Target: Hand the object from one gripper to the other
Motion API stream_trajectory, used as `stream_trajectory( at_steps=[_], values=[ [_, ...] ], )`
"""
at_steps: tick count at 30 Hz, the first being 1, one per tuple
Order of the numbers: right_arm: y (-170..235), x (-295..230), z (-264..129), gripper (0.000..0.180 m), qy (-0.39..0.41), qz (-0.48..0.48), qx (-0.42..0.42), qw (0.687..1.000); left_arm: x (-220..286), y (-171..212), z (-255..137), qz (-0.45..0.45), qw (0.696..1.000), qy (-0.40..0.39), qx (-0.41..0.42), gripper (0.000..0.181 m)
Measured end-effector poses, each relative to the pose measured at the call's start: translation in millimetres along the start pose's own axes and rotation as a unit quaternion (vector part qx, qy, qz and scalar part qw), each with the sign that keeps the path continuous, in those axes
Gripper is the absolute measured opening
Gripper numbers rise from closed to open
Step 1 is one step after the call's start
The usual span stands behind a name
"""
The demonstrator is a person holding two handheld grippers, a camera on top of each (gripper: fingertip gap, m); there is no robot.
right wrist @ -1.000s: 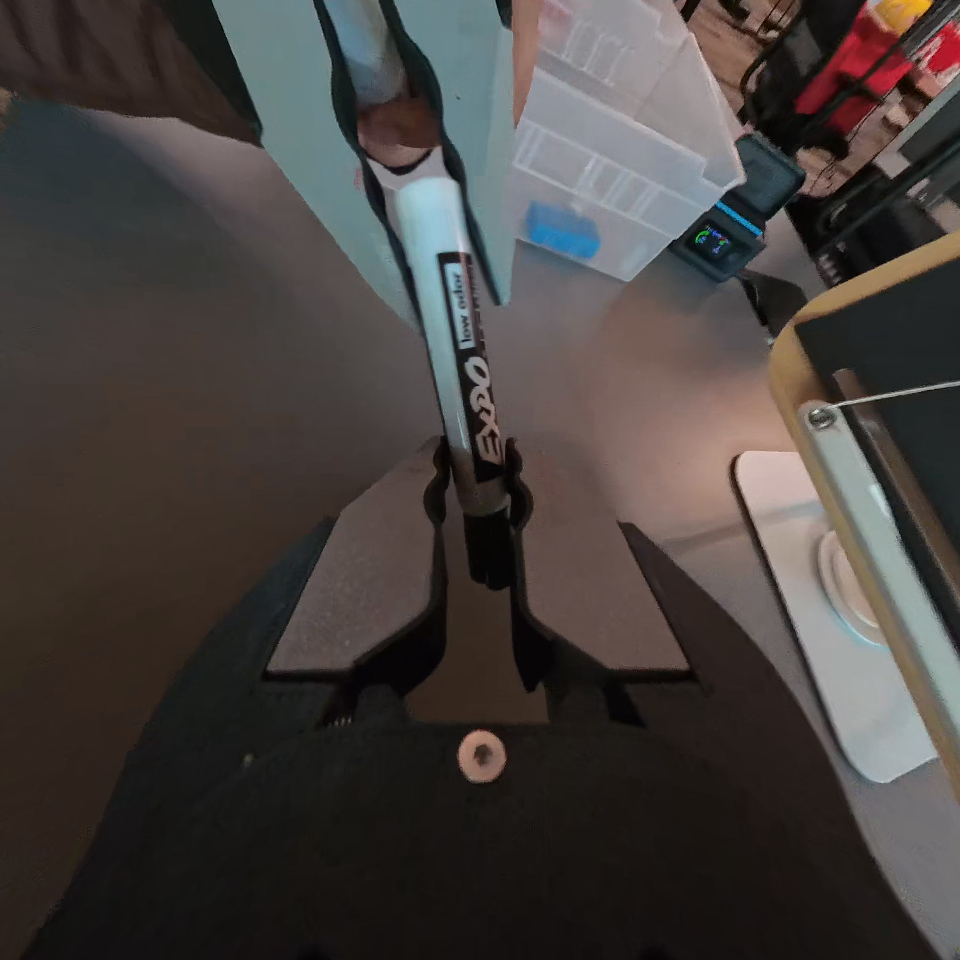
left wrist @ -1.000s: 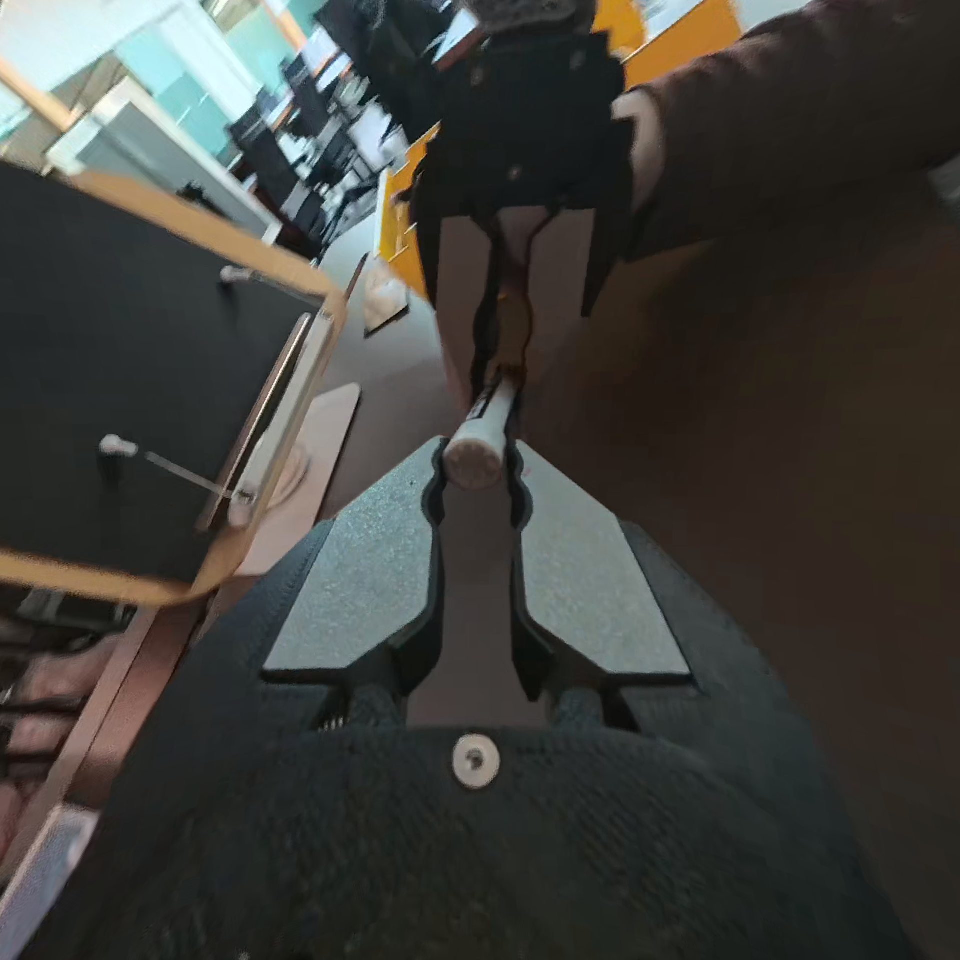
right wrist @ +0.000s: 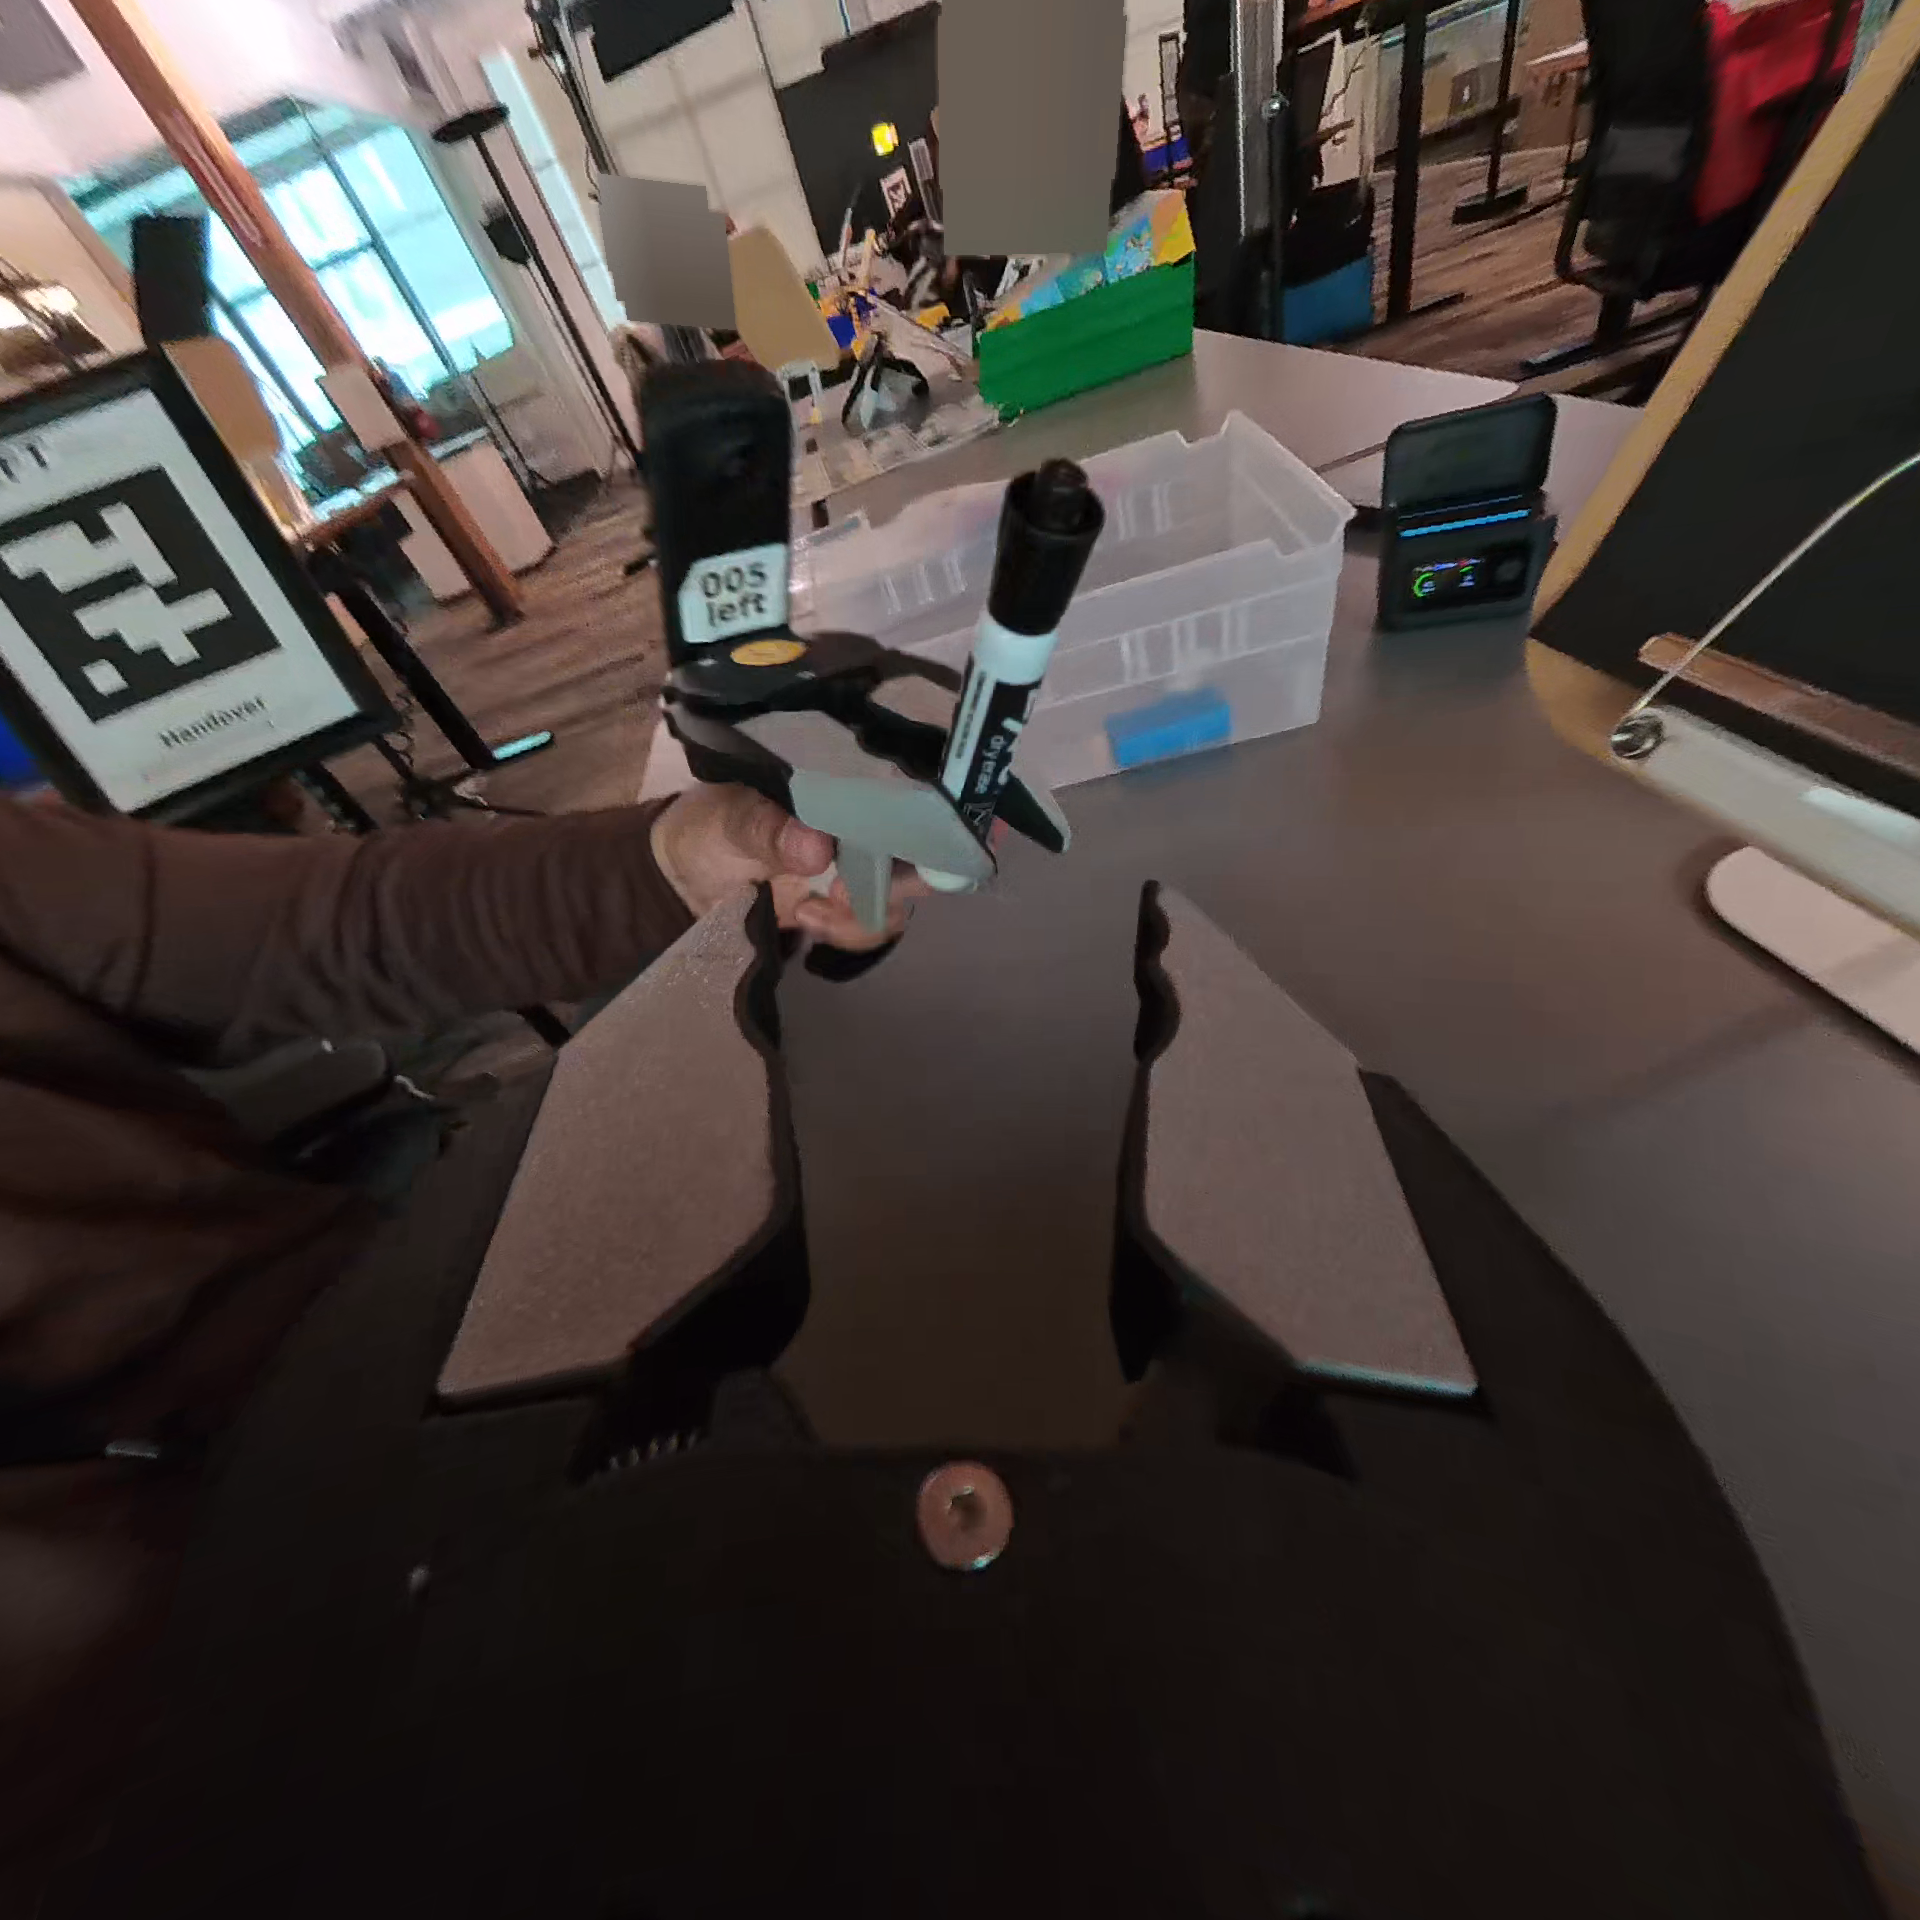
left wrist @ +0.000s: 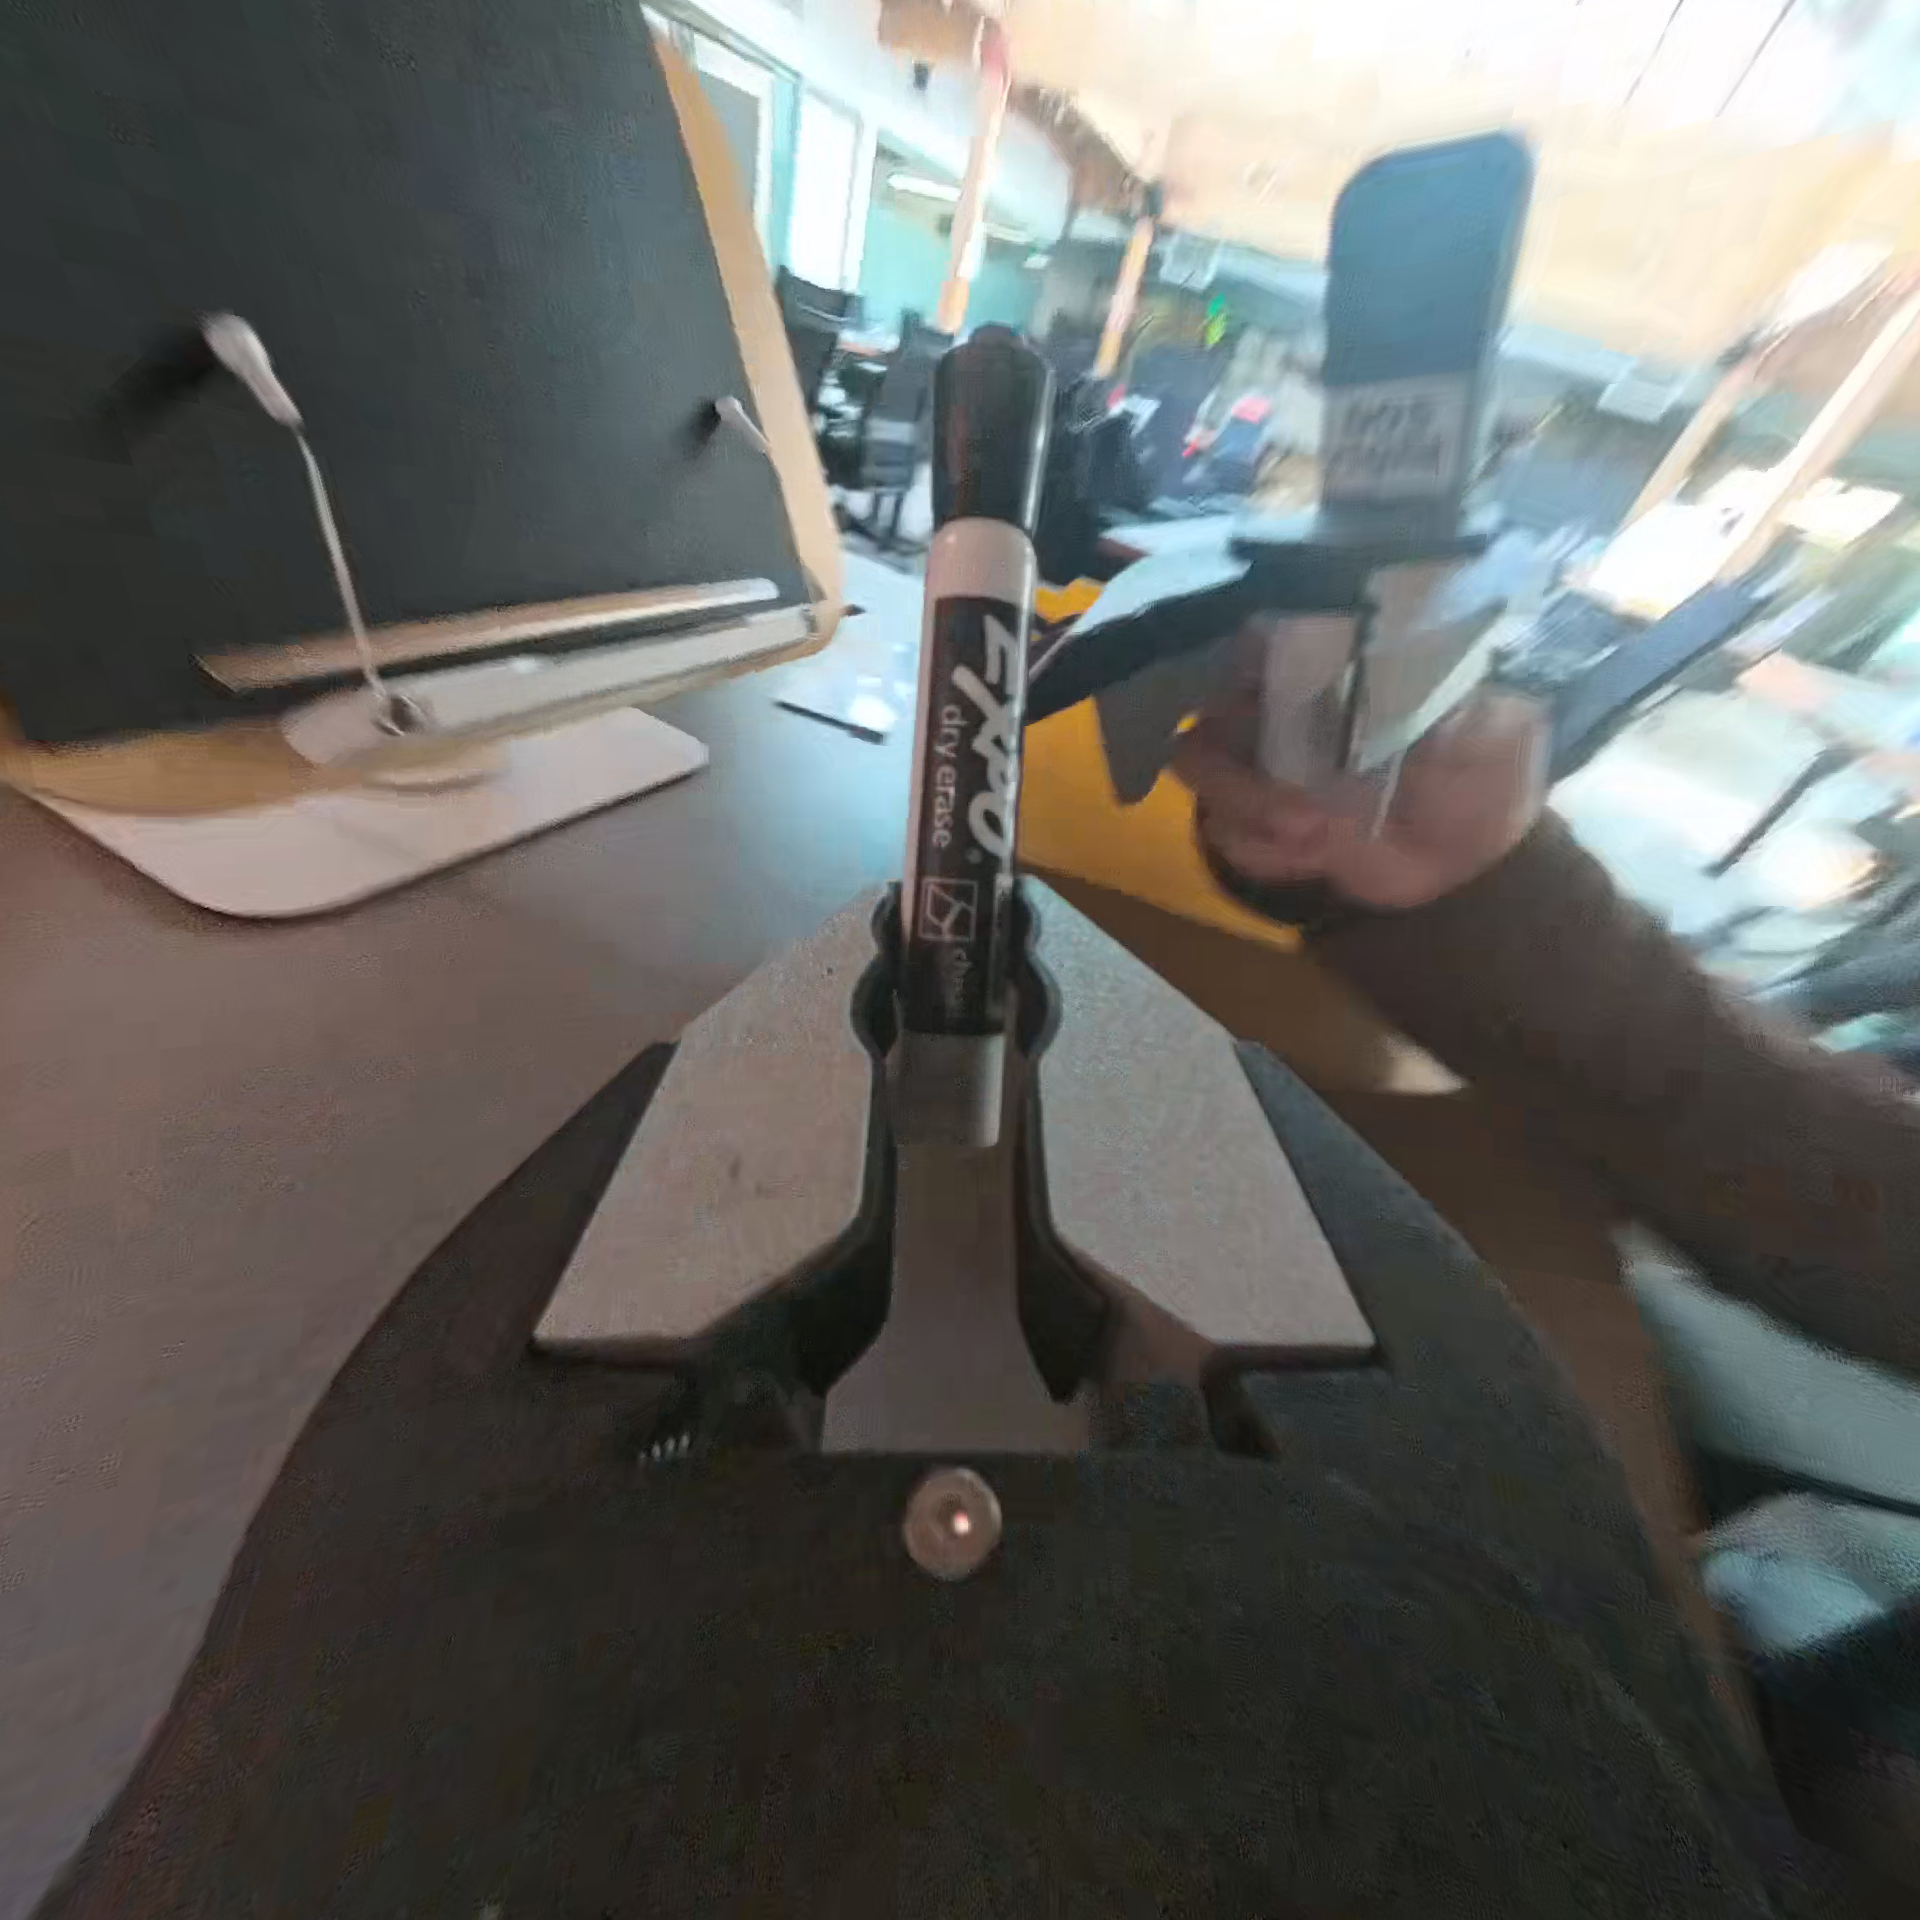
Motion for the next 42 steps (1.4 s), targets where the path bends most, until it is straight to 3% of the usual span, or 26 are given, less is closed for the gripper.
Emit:
stream_trajectory(
  at_steps=[5,6,8,10,11,15,18,21,27,29,33,36,37,42],
  values=[
    [3.7,2.4,24.1,0.064,-0.013,0.038,0.029,0.999,13.2,11.6,13.0,-0.093,0.993,0.076,0.012,0.016],
    [4.9,2.2,28.5,0.054,-0.022,0.050,0.030,0.998,16.5,14.0,16.5,-0.097,0.992,0.083,0.007,0.016],
    [10.0,4.0,35.3,0.015,-0.028,0.074,0.012,0.997,22.0,19.0,22.7,-0.087,0.992,0.089,-0.008,0.017],
    [13.0,6.2,36.1,0.017,-0.018,0.066,-0.003,0.998,24.2,23.9,27.1,-0.070,0.994,0.076,-0.033,0.016],
    [12.9,6.4,35.0,0.017,-0.004,0.048,-0.005,0.999,24.0,26.0,28.2,-0.064,0.995,0.069,-0.046,0.018],
    [7.9,10.3,23.2,0.016,0.155,-0.079,-0.026,0.984,14.4,38.2,26.0,-0.031,0.992,0.029,-0.115,0.056],
    [9.0,12.5,20.0,0.015,0.293,-0.206,-0.068,0.931,7.3,31.9,19.0,-0.015,0.994,0.003,-0.106,0.064],
    [14.5,13.3,26.2,0.016,0.394,-0.341,-0.103,0.847,2.1,15.1,12.7,-0.039,0.998,-0.011,-0.050,0.064],
    [22.0,1.4,43.4,0.015,0.451,-0.524,-0.115,0.713,3.8,1.9,13.9,-0.022,0.999,-0.047,-0.011,0.066],
    [23.6,-1.0,48.4,0.015,0.460,-0.545,-0.122,0.690,7.5,-0.1,15.7,0.008,0.998,-0.056,-0.006,0.060],
    [31.5,-6.2,62.9,0.016,0.454,-0.572,-0.145,0.667,13.3,-4.1,18.3,0.048,0.997,-0.064,0.001,0.048],
    [33.6,-10.5,68.1,0.016,0.454,-0.588,-0.145,0.653,12.6,-3.4,16.7,0.070,0.995,-0.071,-0.006,0.015],
    [33.9,-10.6,68.3,0.016,0.453,-0.587,-0.145,0.655,12.5,-2.7,16.2,0.078,0.994,-0.069,-0.013,0.014],
    [32.6,-6.7,63.9,0.018,0.421,-0.531,-0.125,0.725,10.1,-1.3,13.0,0.092,0.994,-0.057,-0.027,0.015]
  ],
)
Point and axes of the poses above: each gripper's, where its closed fingertips meet, z out along the fingers, y out of its underside, x = y × z across the jaws, the point moved 8 cm from there along -z, back along the fingers, and after that the axes turned 9 degrees about z, right-handed, at the moved point
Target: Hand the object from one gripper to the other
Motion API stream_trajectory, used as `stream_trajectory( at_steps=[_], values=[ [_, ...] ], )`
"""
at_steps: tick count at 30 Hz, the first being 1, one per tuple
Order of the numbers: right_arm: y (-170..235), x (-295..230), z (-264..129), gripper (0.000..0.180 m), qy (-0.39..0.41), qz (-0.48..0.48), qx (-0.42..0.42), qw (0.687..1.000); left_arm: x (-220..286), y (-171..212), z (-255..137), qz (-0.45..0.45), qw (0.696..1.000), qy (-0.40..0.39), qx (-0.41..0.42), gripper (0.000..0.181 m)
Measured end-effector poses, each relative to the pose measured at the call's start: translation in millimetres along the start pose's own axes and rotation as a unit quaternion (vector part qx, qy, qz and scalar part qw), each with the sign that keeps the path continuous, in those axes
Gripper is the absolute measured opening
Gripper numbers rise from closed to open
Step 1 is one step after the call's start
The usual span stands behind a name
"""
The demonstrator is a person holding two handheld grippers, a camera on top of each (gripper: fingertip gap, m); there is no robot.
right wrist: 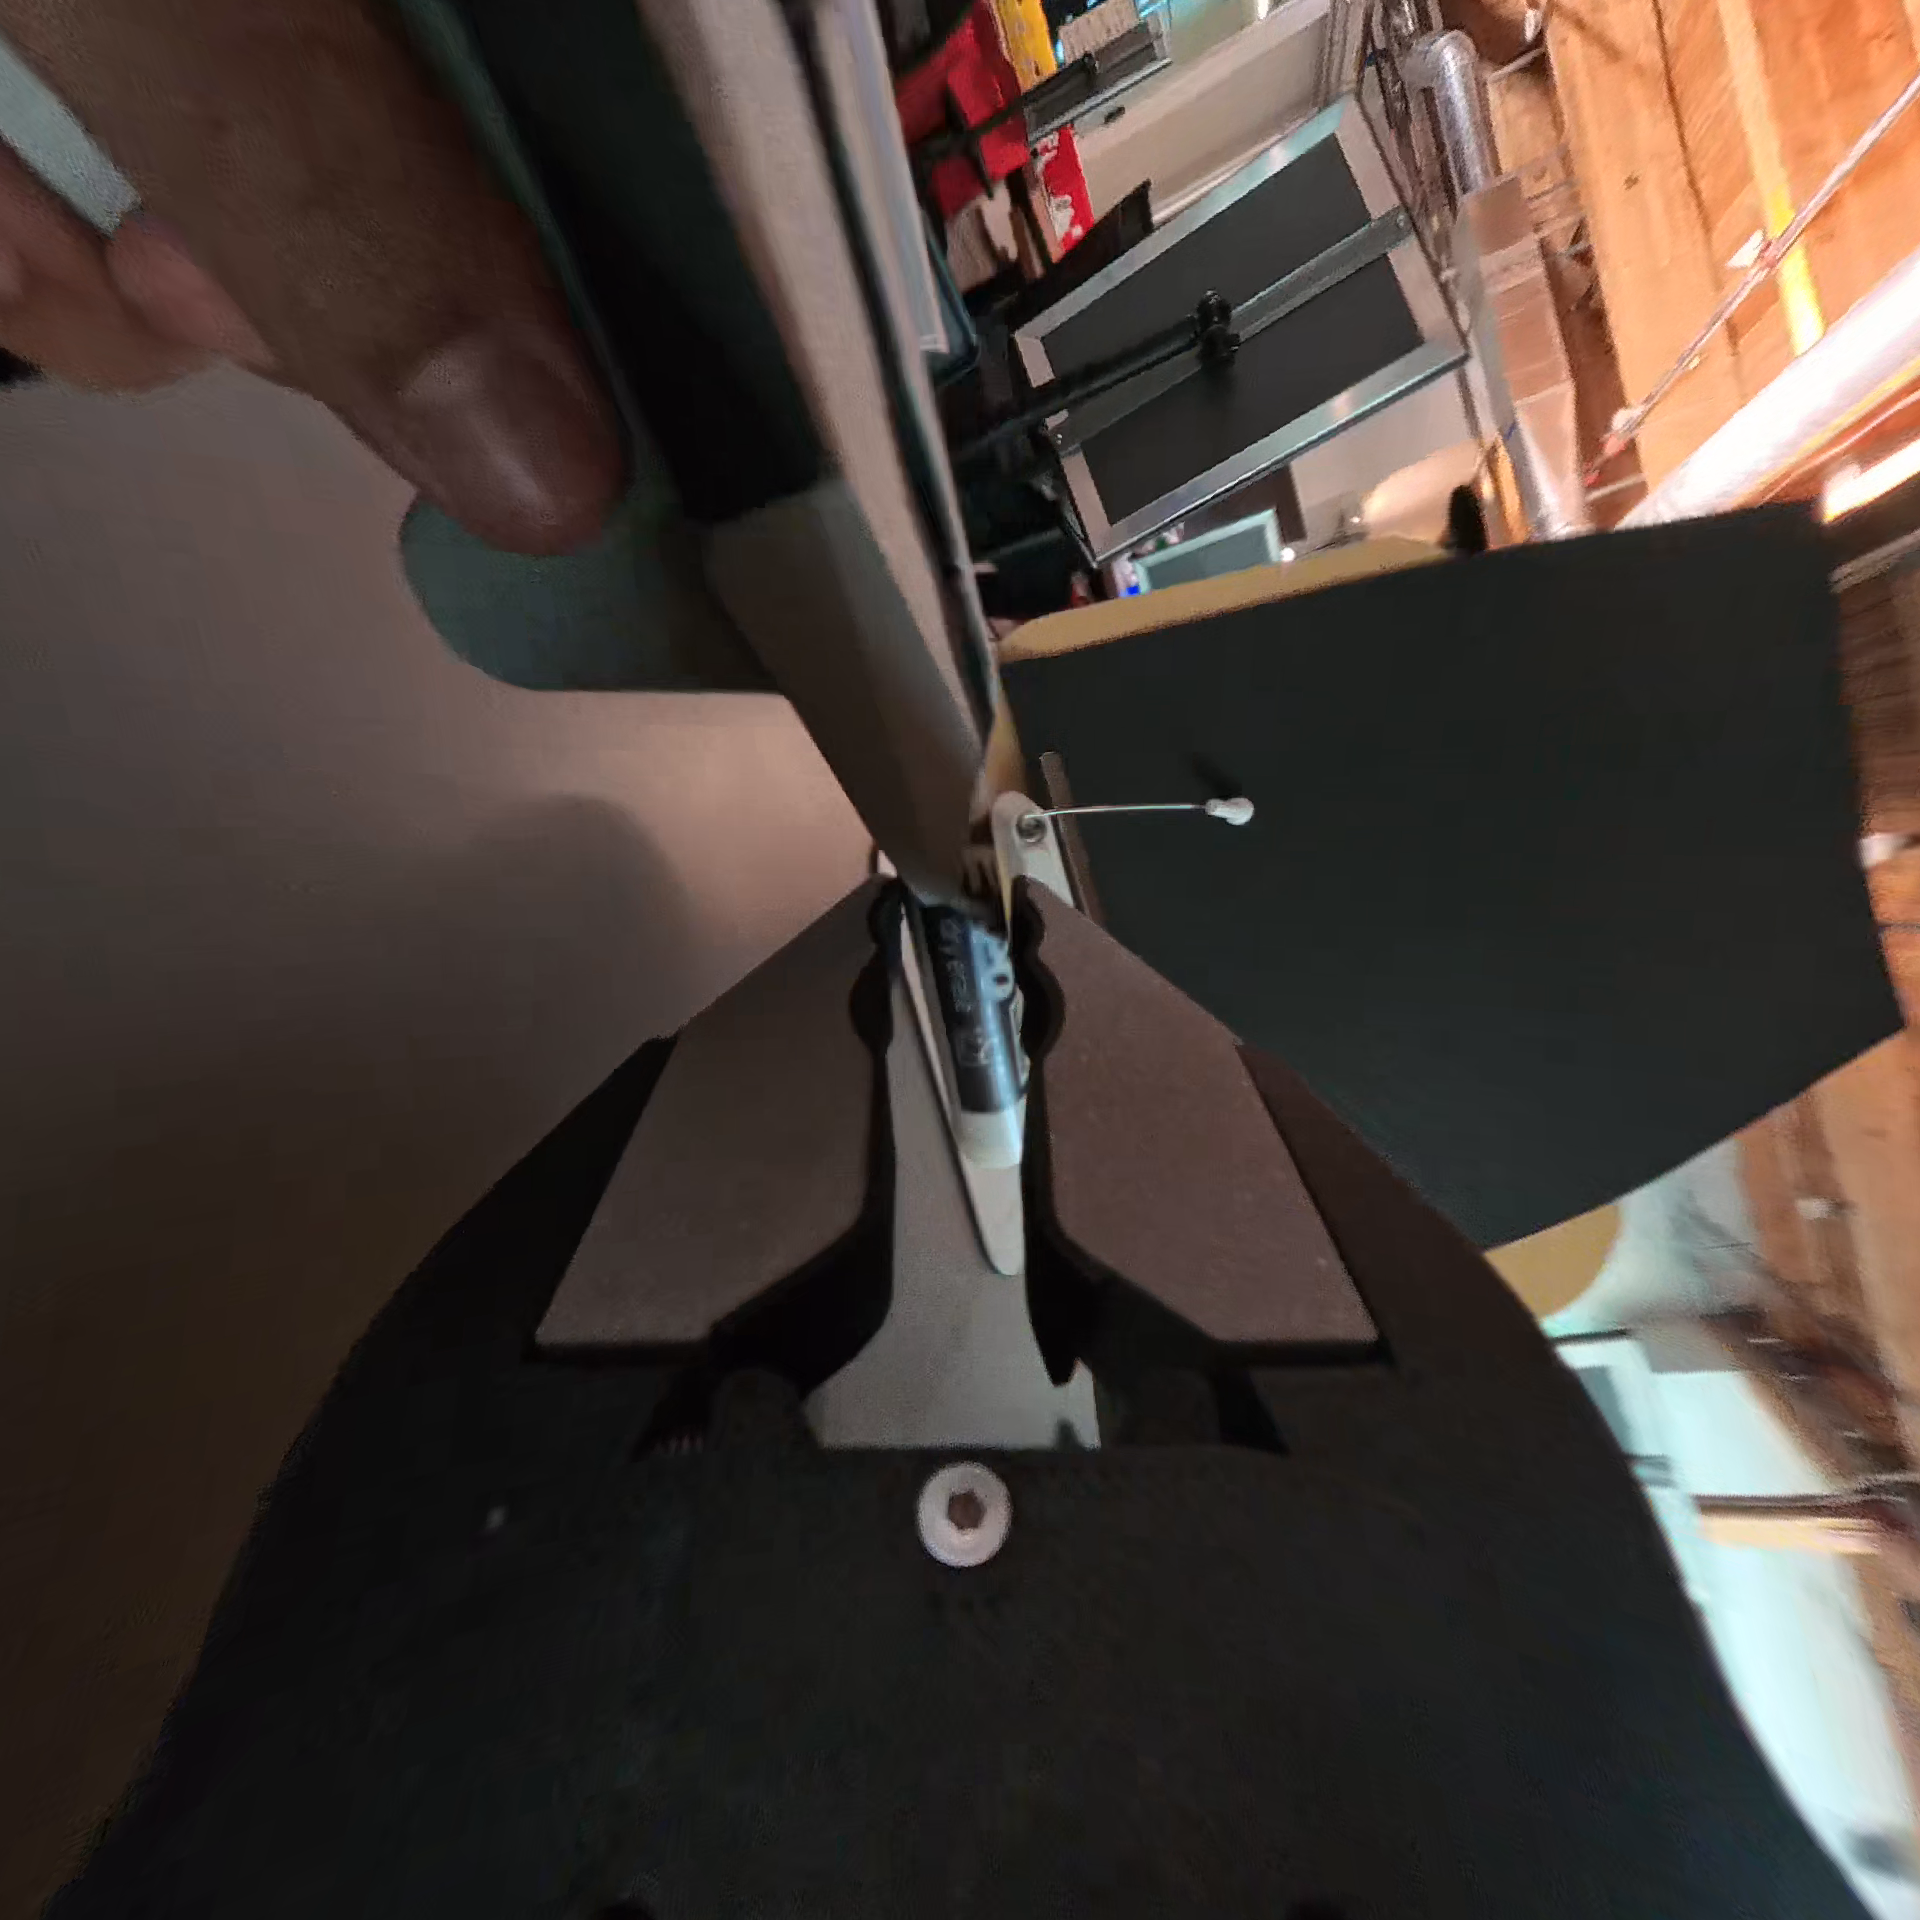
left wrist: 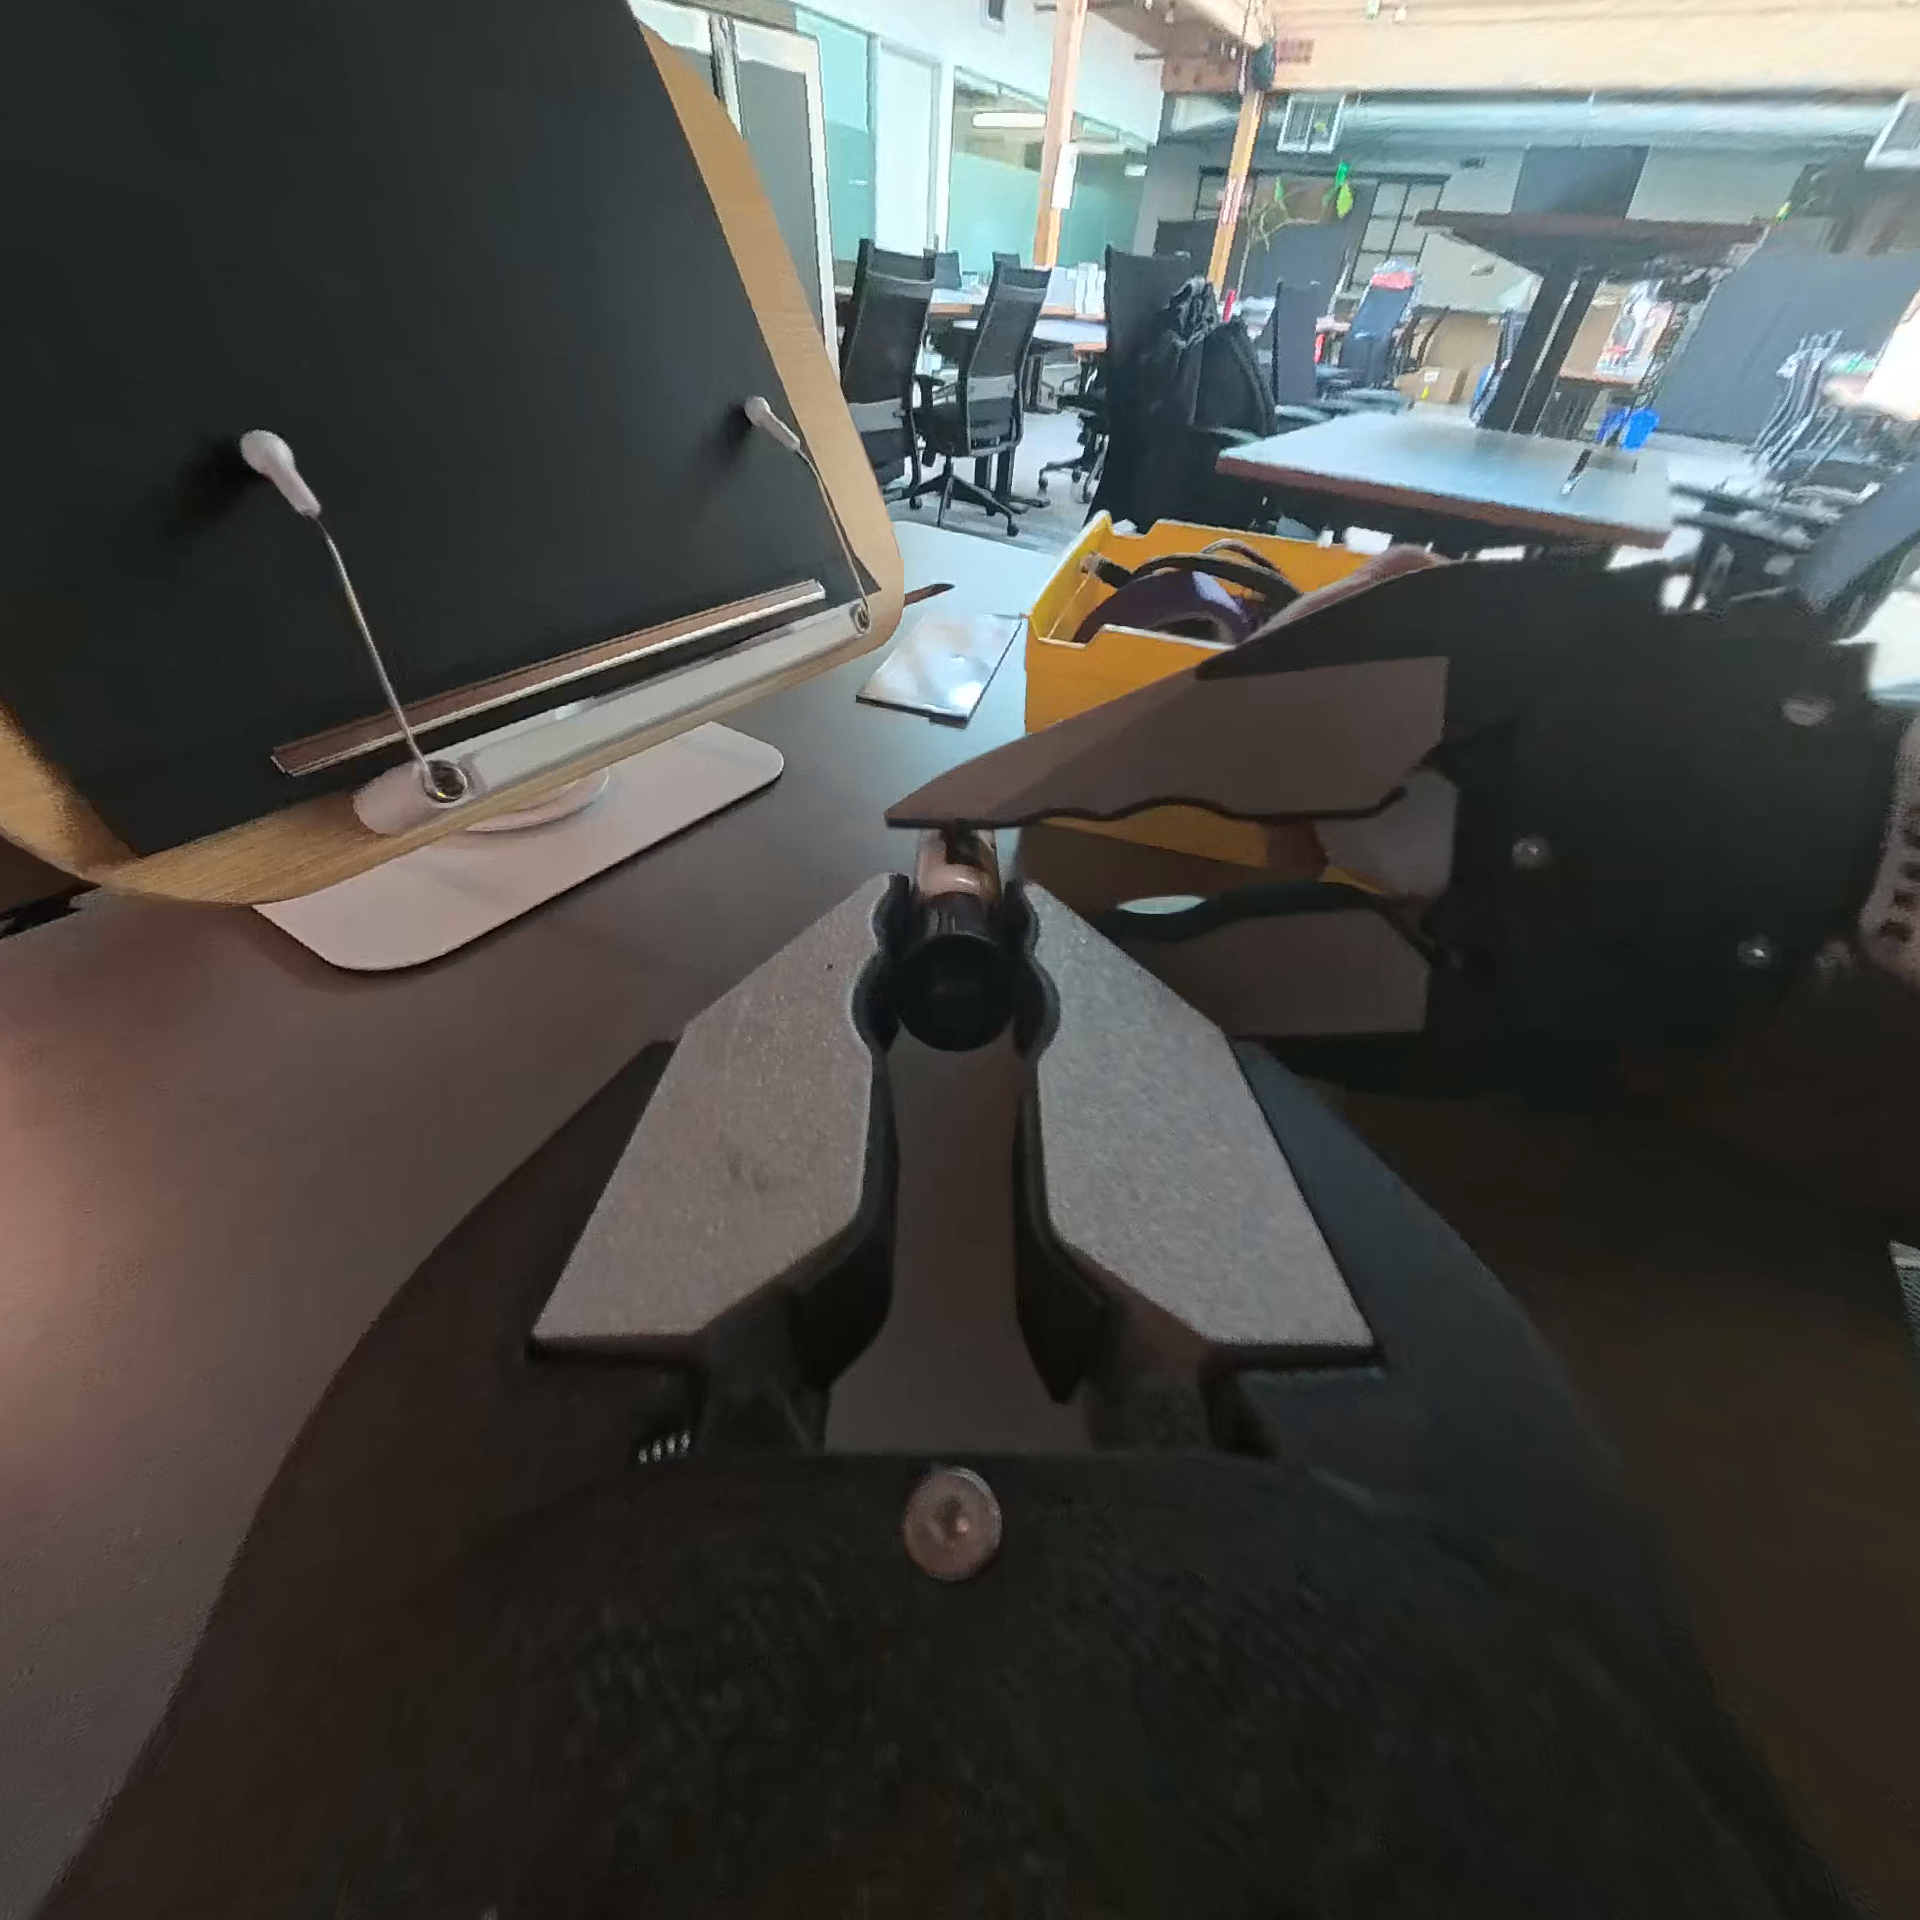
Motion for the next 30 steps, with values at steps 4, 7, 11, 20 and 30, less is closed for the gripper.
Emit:
stream_trajectory(
  at_steps=[4,7,11,20,30],
  values=[
    [8.1,29.9,-10.8,0.047,-0.071,0.221,0.050,0.971,-14.2,-8.3,-15.6,-0.040,0.994,-0.012,0.101,0.014],
    [16.6,55.4,-19.7,0.037,-0.153,0.455,0.114,0.870,-18.0,-22.8,-35.9,-0.019,0.973,-0.046,0.227,0.014],
    [15.1,61.1,-19.9,0.051,-0.355,0.640,0.208,0.649,8.2,-33.0,-39.6,0.147,0.955,-0.080,0.244,0.014],
    [15.3,54.8,-15.4,0.016,-0.477,0.687,0.277,0.473,50.2,-18.2,-7.3,0.394,0.896,-0.169,0.120,0.018],
    [22.1,67.5,-34.2,0.016,-0.142,0.331,0.154,0.920,37.4,-3.2,0.5,0.154,0.987,-0.036,0.026,0.049]
  ],
)
Point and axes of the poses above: each gripper's, where its closed fingertips meet, z out along the fingers, y out of its underside, x = y × z across the jaws, the point moved 8 cm from there along -z, back along the fingers, and after that the axes turned 9 degrees about z, right-handed, at the moved point
